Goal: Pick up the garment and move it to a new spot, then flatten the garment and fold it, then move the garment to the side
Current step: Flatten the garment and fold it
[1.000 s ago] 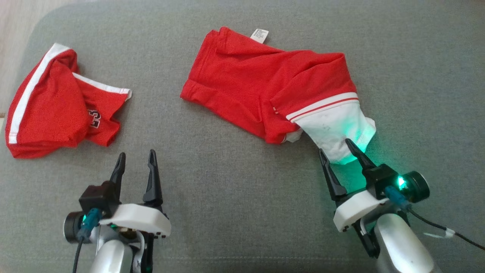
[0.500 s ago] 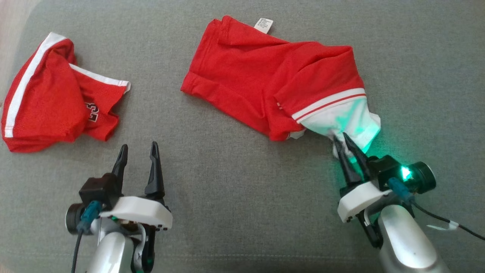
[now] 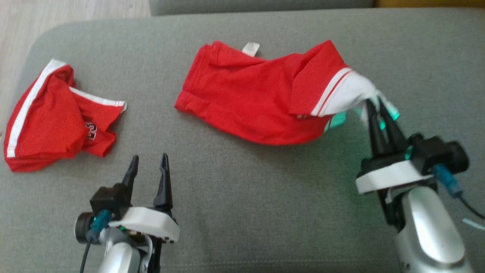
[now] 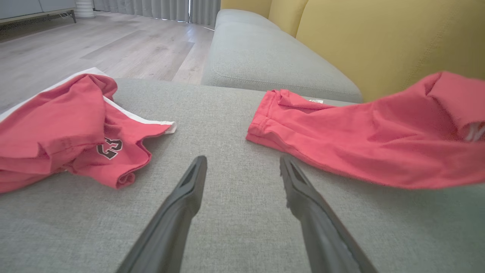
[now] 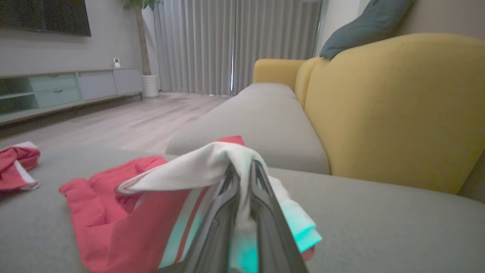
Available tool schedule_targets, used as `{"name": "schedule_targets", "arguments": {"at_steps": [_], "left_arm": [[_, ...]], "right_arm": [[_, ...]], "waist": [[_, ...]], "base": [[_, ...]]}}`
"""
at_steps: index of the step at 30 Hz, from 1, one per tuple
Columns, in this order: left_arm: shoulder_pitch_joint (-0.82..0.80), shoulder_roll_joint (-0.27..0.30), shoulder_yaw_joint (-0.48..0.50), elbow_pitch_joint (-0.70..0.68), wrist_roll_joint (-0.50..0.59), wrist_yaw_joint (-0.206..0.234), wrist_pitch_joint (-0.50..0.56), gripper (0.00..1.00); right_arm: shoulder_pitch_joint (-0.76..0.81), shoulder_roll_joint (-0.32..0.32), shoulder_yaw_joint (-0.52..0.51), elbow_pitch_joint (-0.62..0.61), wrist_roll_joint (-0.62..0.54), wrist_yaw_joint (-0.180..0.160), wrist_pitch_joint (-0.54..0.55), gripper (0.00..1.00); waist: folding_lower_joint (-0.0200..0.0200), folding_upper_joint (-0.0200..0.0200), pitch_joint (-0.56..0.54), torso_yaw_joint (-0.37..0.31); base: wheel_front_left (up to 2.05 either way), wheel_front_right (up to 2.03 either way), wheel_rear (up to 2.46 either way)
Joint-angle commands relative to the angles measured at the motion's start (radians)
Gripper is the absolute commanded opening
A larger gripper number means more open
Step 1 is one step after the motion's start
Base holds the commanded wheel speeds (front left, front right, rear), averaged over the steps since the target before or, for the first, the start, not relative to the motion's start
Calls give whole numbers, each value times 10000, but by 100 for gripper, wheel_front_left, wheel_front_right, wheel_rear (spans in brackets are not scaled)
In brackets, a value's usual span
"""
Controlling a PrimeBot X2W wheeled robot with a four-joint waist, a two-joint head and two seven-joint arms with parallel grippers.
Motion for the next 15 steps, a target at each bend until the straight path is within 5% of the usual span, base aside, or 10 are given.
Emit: {"name": "schedule_targets", "arguments": {"at_steps": [1,15], "left_arm": [[-68,34,222,-233,-76,-58,-122,100],[-309,34,-724,-173,-531,-72,-122,100]], "right_arm": [[-551,47,23,-600,-20,69,-109,0],[-4503,-946,1064,-902,-5,69,1003,0]], "waist": [[0,0,-271,-128],[0,0,99,525]], "base": [[0,0,0],[0,0,0]]}}
